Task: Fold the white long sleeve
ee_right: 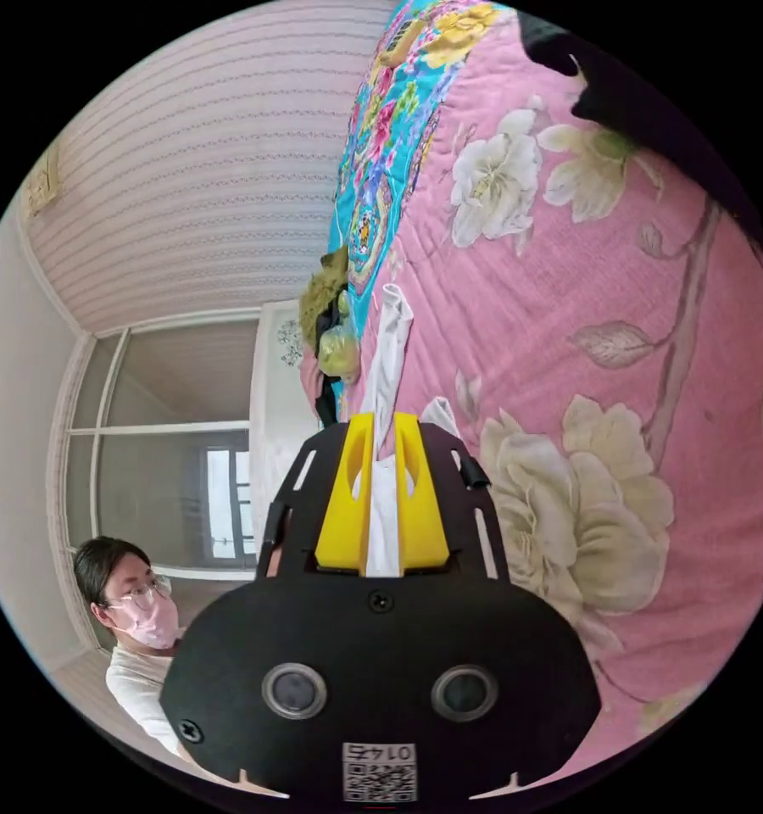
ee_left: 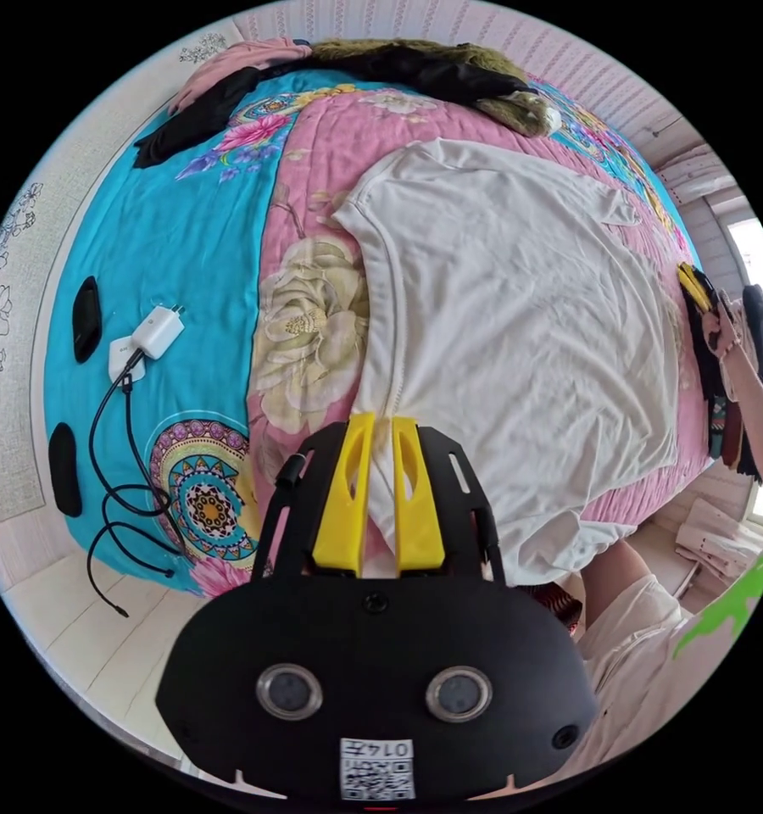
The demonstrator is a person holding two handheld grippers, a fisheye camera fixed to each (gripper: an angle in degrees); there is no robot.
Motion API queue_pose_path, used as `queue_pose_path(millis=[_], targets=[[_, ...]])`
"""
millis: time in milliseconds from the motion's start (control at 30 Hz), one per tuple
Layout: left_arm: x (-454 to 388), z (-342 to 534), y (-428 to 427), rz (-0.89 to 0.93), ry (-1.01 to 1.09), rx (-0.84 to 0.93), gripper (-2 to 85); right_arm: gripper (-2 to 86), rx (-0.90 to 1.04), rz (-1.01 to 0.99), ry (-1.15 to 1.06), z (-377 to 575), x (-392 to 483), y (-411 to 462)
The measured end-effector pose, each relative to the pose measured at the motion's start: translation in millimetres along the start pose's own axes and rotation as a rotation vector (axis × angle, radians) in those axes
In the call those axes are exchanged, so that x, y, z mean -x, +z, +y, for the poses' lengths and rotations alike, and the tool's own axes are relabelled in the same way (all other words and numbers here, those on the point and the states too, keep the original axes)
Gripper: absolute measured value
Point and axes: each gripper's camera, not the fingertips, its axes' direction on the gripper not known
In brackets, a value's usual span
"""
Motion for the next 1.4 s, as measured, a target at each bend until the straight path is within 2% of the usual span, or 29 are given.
queue_pose_path(millis=[133,233,300,367,500,567,700,800,867,933,1033,1133,1233,1400], targets=[[17,6,3,0.064,-0.029,-0.021,7.4,7.3,0.206,0.325,-0.101,86,19,27],[33,12,6,0.060,-0.061,-0.043,7.5,9.9,0.290,0.586,-0.077,164,9,39],[47,16,15,0.046,-0.079,-0.041,6.9,12.0,0.328,0.677,-0.026,204,-2,48],[57,17,27,0.070,-0.094,-0.030,6.6,12.5,0.356,0.666,0.014,233,-13,60],[72,20,46,0.075,-0.100,-0.023,3.5,4.2,0.296,0.802,0.031,258,-27,81],[78,23,46,0.068,-0.109,-0.033,0.6,2.5,0.303,0.777,0.020,262,-29,82],[94,33,44,-0.095,-0.134,-0.076,-0.4,1.7,0.207,0.684,0.083,277,-38,51],[109,40,55,0.023,-0.149,-0.078,1.0,2.8,0.230,0.630,0.118,288,-60,51],[116,44,59,0.075,-0.186,-0.073,3.9,4.4,0.241,0.689,0.090,296,-59,54],[120,50,62,0.089,-0.185,-0.074,6.4,6.6,0.222,0.728,0.079,312,-59,52],[127,57,78,0.106,-0.186,-0.038,8.0,7.2,0.277,0.686,0.097,327,-71,68],[133,55,92,0.087,-0.195,-0.019,6.5,2.8,0.346,0.816,0.045,329,-72,98],[134,51,101,0.018,-0.117,0.013,0.5,1.4,0.364,0.876,-0.009,337,-66,101],[156,60,104,0.071,-0.173,-0.041,-0.9,0.7,0.253,0.731,0.088,348,-77,65]])
